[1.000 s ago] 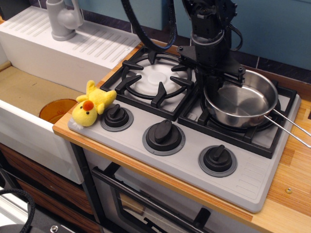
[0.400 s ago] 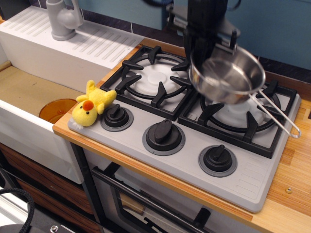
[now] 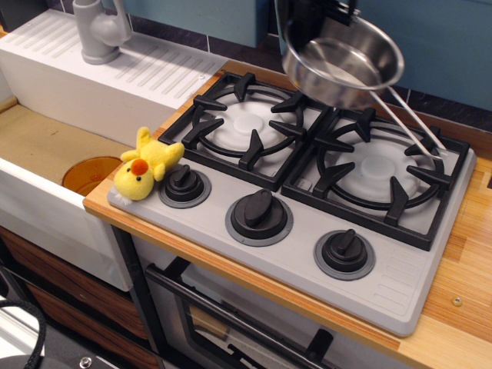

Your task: Put pan on stove and put stuffedduck in pan

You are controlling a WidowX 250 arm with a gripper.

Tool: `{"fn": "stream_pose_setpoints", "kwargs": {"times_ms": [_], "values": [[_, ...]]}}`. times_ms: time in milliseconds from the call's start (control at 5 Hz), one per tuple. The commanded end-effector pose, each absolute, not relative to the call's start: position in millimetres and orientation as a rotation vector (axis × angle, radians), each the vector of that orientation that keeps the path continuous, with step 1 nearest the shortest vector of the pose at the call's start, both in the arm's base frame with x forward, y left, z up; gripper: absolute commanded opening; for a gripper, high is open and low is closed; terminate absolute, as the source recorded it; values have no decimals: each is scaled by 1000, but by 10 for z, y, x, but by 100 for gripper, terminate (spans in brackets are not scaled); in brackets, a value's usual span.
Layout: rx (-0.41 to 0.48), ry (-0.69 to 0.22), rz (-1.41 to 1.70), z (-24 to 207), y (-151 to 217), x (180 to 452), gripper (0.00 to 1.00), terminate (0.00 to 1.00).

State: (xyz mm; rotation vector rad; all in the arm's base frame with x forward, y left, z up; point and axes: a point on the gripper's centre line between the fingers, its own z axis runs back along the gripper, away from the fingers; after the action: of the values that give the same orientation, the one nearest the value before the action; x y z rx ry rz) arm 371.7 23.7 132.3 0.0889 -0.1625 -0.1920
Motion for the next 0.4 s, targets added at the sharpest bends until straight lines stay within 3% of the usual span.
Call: {"fn": "stream_pose_setpoints", "kwargs": {"times_ms": [0, 200], "values": [[111, -213, -196, 1512, 646, 3870, 0, 0], [113, -221, -190, 1433, 807, 3838, 0, 0]]}}
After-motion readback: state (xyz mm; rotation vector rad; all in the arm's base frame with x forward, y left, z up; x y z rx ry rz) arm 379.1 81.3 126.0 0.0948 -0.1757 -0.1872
